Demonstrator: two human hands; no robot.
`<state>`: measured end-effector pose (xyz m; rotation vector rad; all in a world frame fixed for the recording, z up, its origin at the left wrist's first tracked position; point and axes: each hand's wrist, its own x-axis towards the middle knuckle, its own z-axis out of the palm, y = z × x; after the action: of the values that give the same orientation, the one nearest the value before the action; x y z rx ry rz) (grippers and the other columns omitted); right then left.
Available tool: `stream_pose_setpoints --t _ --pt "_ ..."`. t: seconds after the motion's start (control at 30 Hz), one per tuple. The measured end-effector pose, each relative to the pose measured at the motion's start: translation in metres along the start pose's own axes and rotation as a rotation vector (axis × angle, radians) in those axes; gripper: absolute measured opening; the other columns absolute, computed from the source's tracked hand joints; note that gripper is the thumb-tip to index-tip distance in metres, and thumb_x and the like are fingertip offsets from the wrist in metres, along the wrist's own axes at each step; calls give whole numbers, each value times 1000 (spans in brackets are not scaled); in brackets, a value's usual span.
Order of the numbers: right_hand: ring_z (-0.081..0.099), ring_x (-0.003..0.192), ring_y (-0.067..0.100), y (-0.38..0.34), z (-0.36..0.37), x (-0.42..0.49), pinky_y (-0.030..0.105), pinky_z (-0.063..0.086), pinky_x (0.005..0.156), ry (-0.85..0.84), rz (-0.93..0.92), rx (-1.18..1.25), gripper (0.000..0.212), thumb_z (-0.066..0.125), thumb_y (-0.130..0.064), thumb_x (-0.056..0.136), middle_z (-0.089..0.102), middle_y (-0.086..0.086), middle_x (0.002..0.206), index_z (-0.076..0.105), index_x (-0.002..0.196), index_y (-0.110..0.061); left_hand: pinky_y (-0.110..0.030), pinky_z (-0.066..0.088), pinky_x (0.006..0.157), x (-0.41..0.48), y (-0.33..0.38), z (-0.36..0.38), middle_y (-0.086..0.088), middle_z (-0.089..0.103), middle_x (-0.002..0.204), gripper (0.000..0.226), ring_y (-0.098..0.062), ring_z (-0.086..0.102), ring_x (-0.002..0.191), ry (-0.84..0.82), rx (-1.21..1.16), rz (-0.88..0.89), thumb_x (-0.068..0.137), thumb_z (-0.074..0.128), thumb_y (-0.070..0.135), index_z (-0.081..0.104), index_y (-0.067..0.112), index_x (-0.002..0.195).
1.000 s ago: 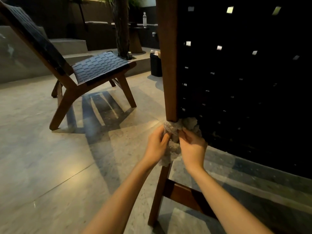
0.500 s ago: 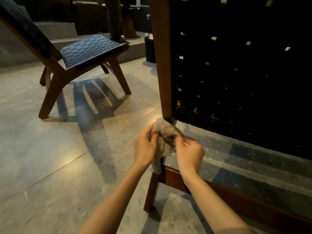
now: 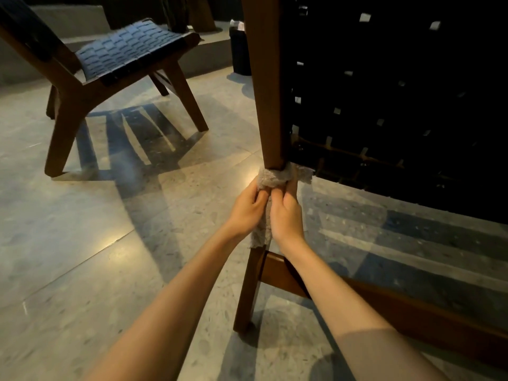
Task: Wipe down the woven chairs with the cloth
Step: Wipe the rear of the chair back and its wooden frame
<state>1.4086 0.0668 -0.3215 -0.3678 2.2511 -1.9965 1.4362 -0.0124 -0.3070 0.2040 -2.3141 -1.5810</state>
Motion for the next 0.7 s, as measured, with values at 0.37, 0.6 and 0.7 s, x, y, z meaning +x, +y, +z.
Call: stream_pose_setpoints --t 0.37,0.6,0.7 --pt "55 115 24 47 -6 -42 31 45 87 -188 103 -258 44 32 -38 102 57 9 125 36 141 -20 -3 43 77 -55 -37 1 16 56 107 23 18 55 91 -142 -134 -148 102 36 19 50 34 111" --pt "49 123 17 38 -10 -33 36 43 102 -270 115 -89 46 40 -21 101 52 -3 131 30 146 -23 -6 46 77 -58 -44 2 16 59 110 25 4 58 102 -127 -213 -184 101 38 22 50 34 120" --pt "56 115 20 20 -12 -4 27 45 86 -173 46 -3 43 42 -15 97 58 -4 118 38 137 -28 -9 48 72 -32 -31 0 12 63 106 26 3 62 97 -106 -260 -121 100 42 18 54 37 113"
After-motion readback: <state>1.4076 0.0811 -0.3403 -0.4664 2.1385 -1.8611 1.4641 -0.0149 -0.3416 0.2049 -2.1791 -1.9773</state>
